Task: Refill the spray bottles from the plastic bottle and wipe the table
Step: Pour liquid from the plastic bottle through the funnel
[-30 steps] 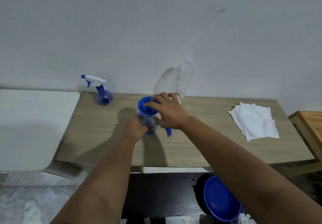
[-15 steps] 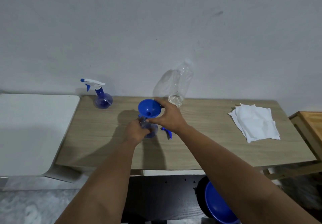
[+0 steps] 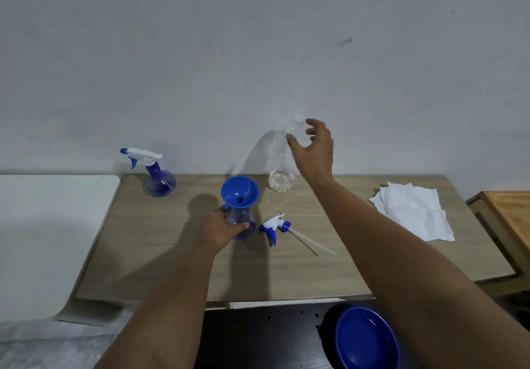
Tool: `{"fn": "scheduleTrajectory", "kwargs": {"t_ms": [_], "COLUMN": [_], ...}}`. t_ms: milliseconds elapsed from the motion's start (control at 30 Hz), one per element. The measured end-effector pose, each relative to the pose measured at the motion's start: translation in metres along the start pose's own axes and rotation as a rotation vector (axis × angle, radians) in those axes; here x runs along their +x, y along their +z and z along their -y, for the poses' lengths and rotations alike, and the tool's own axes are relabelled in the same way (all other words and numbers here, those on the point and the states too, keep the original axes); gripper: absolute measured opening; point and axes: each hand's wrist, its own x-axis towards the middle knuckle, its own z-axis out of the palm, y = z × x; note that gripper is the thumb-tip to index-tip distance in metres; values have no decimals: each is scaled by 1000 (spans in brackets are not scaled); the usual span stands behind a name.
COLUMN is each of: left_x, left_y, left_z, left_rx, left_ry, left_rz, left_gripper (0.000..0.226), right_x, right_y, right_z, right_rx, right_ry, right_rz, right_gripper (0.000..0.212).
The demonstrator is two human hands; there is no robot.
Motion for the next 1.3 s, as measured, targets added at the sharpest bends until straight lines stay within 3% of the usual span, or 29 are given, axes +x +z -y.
{"fn": "scheduleTrajectory", "kwargs": {"t_ms": [133,233,333,400,533,600,667,867,1033,1167,1300], "left_x": [8,7,-8,-30,-69,-70,-65,-25,-34,-29,-38], "left_y": [0,0,-1,-4,7,27,50,85,74,72,71], "left_z": [6,4,1,-4,-17,-20,-29,-84,-137,-151,-164], "left_rx": [14,20,51,194,428,358,190,-153,-77,-114,-143], "left_ry": [7,-11,-14,-10,16,83,114,145,236,284,328], "left_rz": [0,4,-115,-200,40,159,155,67,33,52,48], "left_gripper": [38,50,67,61,32,31,35,91,107,108,91], "right_x": [37,49,51,48,36,28,21,2,-19,-35,-45], "right_y": [1,8,15,17,13,7,-1,-38,-67,-91,-113], "right_z": [0,-4,-6,-7,-10,-12,-10,11,27,38,48], "right_rx": [-88,-81,-91,-99,-66,-53,-45,-70,-127,-124,-129], "right_ry": [192,224,195,168,145,138,129,81,38,29,19], "right_rz": [154,234,274,276,214,169,151,152,142,108,97], "right_gripper": [107,119,111,101,87,81,79,80,83,81,81]}}
